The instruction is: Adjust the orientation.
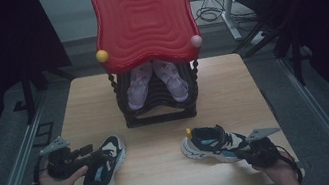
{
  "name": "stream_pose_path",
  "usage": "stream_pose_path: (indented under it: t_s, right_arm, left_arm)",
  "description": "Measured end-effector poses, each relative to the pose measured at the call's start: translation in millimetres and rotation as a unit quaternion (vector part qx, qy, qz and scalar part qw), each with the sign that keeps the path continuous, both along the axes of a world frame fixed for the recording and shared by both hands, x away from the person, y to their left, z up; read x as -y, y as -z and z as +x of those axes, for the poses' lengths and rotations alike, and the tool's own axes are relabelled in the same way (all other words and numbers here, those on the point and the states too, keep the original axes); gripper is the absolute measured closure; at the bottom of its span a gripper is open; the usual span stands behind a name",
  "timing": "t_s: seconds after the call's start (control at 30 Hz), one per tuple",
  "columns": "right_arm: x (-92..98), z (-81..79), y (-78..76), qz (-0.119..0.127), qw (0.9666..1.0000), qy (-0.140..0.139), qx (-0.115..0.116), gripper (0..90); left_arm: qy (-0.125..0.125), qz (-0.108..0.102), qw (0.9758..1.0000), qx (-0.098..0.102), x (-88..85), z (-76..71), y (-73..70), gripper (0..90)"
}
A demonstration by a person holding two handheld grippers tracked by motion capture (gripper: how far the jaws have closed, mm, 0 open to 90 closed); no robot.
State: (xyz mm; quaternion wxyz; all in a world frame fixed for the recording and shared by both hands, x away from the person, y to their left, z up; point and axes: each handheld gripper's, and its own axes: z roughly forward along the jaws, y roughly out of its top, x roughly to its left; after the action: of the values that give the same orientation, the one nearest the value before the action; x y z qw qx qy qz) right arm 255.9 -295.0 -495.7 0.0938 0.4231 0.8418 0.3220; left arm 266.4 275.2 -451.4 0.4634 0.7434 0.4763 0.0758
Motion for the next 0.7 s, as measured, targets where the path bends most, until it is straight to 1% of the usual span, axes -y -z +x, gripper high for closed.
stream_pose_path:
  t_s: [0.03,0.17,0.33,0.6,0.7]
  right_arm:
    - [1.5,1.3,0.0,-0.001,1.0000,0.004,-0.001,89.6]
    - [6.7,7.0,0.8,0.006,0.9999,0.010,-0.002,89.6]
    - [10.4,13.7,1.0,0.006,0.9998,0.019,0.000,89.6]
    - [14.4,28.6,1.2,0.006,0.9993,0.036,0.000,89.6]
    - [16.0,33.5,2.0,0.011,0.9992,0.039,-0.001,89.6]
  left_arm:
    - [0.000,0.000,1.0000,0.000,0.0,0.1,0.1,46.5]
    - [0.000,0.001,1.0000,0.000,-0.1,0.2,0.3,46.5]
    - [0.000,0.001,1.0000,0.000,0.0,0.2,0.4,46.5]
    - [0.000,0.001,1.0000,-0.001,-0.4,0.2,0.6,46.5]
    - [-0.001,0.001,1.0000,-0.001,-0.9,0.3,0.8,46.5]
